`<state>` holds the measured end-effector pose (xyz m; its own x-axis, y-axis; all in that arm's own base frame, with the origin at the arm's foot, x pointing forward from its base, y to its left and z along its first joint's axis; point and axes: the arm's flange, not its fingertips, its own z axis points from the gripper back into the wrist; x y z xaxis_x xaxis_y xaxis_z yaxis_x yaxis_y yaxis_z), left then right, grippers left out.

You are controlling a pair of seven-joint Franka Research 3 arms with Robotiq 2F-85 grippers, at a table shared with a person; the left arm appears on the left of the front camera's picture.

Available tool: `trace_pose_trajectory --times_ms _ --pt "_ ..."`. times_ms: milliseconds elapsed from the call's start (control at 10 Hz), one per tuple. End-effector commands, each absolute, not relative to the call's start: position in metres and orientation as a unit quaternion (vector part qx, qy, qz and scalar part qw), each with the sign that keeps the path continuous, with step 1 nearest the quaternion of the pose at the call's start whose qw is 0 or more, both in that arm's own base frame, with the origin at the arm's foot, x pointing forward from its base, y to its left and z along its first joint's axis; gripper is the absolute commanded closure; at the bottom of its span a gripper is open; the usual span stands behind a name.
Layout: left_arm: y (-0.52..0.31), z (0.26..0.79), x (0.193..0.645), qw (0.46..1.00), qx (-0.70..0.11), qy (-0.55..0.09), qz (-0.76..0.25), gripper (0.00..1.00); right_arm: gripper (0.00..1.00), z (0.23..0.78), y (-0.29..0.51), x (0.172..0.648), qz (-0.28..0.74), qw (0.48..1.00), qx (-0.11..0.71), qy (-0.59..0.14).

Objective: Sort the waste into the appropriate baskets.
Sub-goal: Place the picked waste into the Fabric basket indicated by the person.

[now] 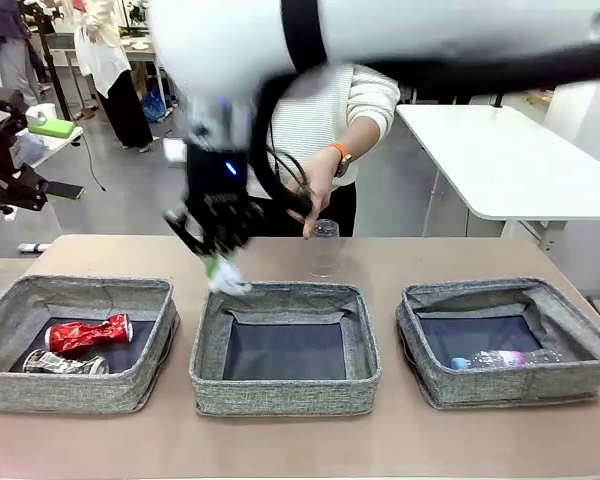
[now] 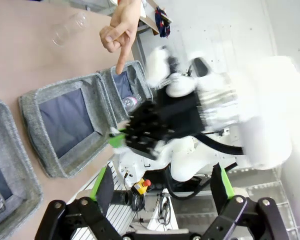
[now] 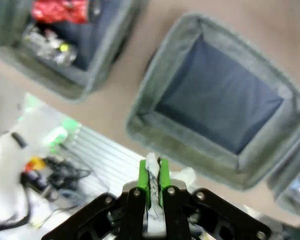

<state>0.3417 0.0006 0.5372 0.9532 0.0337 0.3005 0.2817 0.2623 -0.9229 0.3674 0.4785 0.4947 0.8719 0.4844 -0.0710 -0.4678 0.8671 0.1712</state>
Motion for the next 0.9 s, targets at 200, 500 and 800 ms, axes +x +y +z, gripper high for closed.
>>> trace_pose_trajectory --times_ms 200,500,800 --pt "0.0 0.539 0.341 0.776 -0.609 -0.139 -0.086 0.0 0.91 0.461 0.399 0.338 0.213 0.97 0.121 -0.002" --pt "0.0 0.539 0.341 0.776 -0.609 -0.139 -0.086 0.0 0.91 0.458 0.401 0.339 0.202 0.973 0.112 -0.008" --pt "0.0 0.539 0.341 0.776 -0.609 -0.139 -0.086 0.0 0.32 0.458 0.402 0.341 0.193 0.975 0.106 -0.01"
